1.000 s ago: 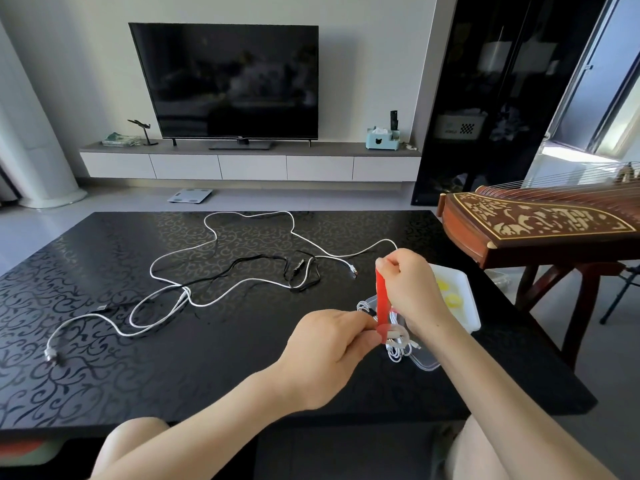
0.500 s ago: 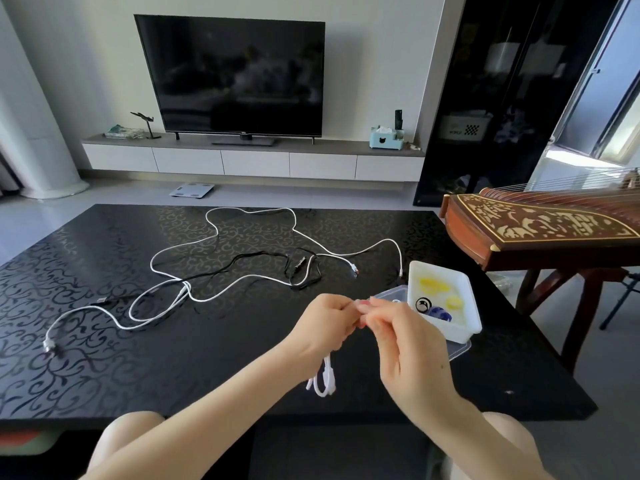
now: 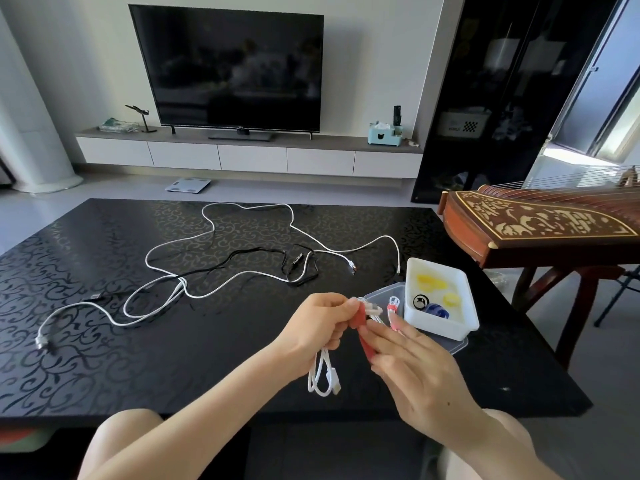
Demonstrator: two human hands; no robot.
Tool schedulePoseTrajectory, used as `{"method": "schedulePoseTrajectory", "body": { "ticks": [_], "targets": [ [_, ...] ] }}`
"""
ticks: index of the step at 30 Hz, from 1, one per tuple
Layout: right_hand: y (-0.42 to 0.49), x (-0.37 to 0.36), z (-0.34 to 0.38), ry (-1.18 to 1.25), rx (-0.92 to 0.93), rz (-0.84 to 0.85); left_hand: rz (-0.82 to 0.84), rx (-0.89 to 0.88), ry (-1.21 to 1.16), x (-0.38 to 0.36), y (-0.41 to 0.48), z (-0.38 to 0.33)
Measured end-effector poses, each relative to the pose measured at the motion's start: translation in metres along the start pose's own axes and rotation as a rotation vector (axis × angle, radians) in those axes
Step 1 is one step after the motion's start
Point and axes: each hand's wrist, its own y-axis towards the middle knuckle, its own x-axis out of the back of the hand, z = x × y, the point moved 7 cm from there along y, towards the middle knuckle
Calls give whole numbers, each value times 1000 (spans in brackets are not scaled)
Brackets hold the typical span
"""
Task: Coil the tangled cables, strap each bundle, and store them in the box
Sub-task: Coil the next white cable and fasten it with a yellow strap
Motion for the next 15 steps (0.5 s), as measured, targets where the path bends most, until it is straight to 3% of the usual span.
{"method": "schedulePoseTrajectory", "body": {
  "ticks": [2, 4, 6, 7, 10, 12, 15],
  "targets": [
    [-6, 10, -13, 165, -309, -93, -26, -60, 0, 6, 1, -7],
    [-15, 7, -36, 489, -852, -172, -13, -108, 29, 8, 1, -13],
    [-28, -26, -47, 918, -1371, 2, 12, -170, 100, 6, 0, -19],
    [-29, -38, -44, 1077, -1508, 127, 18, -202, 146, 4, -1, -22],
    [-16, -53, -29, 1454, -1615, 282, 27, -300, 271, 0, -7, -33],
    [-8, -56, -28, 1623, -1631, 189, 36, -341, 348, -2, -10, -36],
    [6, -53, -39, 1654, -1532, 113, 63, -362, 455, -5, -16, -36]
  ]
}}
